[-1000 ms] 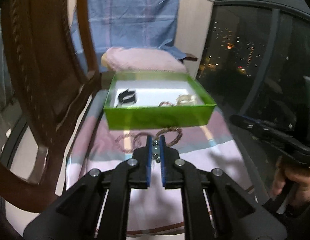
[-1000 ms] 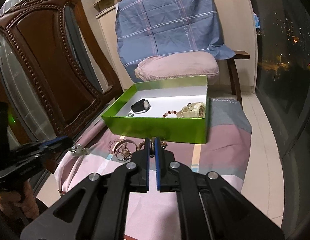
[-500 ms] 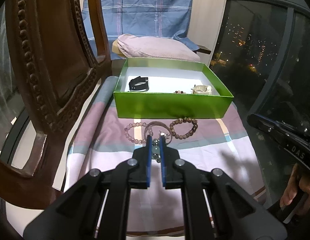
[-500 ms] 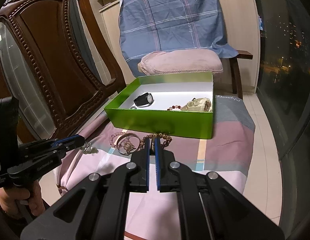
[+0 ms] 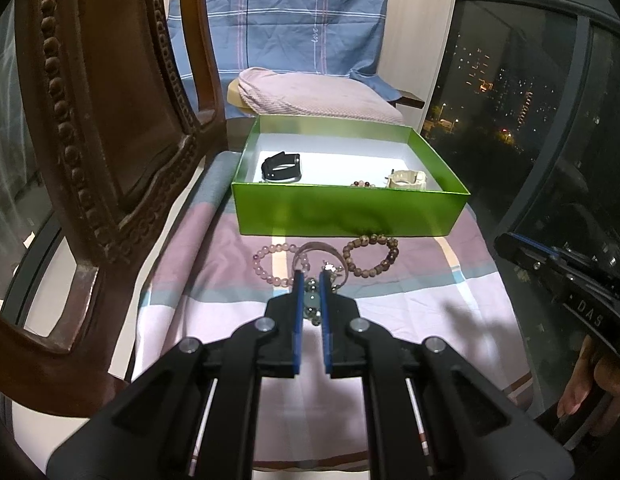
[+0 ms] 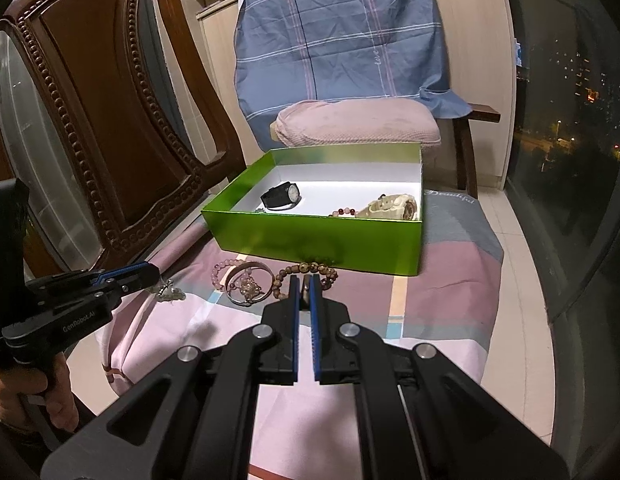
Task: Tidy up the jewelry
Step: 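Carry the green pendant and small ring over the green box with both tools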
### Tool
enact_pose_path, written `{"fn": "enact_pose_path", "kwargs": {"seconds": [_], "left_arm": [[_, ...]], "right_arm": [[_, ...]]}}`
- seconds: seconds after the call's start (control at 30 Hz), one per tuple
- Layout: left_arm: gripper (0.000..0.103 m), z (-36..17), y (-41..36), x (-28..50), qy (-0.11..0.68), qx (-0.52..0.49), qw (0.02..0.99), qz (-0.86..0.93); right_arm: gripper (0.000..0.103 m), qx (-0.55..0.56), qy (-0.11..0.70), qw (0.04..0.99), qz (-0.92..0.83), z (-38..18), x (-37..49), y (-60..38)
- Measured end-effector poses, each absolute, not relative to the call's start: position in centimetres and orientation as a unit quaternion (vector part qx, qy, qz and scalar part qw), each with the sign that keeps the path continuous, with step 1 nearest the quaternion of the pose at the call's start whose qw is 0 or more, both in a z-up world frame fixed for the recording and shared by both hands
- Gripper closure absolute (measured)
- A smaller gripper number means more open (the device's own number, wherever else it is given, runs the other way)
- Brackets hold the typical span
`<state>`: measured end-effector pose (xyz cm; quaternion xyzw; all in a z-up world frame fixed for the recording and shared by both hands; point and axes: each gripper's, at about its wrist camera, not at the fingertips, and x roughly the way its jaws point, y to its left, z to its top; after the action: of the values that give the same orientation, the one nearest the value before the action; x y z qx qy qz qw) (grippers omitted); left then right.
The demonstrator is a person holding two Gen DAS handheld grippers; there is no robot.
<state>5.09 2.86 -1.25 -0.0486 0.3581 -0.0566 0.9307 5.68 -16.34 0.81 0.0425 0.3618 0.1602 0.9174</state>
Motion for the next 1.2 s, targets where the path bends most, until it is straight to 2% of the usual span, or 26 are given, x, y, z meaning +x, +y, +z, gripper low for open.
{"fn": "enact_pose_path", "kwargs": {"seconds": [0.63, 0.9, 1.2], "left_arm": [[0.095, -0.1, 2.2, 6.3, 0.356, -0.044, 0.931, -0.062], [0.095, 2.8, 1.5, 13.5, 0.347, -0.043, 0.935, -0.06], [0.095, 1.6, 2.4, 22.7, 0.363, -0.065, 0.929, -0.041]], "right_arm": [[0.098, 0.054, 0.342, 0.924, 0.161, 2.0, 6.5, -16.6], [0.098, 0.077, 0.309, 0.935, 0.157, 3.1, 13.2, -17.2], [0.098, 0.107, 0.346, 0.919, 0.158, 0.1, 21.2, -17.1]]}}
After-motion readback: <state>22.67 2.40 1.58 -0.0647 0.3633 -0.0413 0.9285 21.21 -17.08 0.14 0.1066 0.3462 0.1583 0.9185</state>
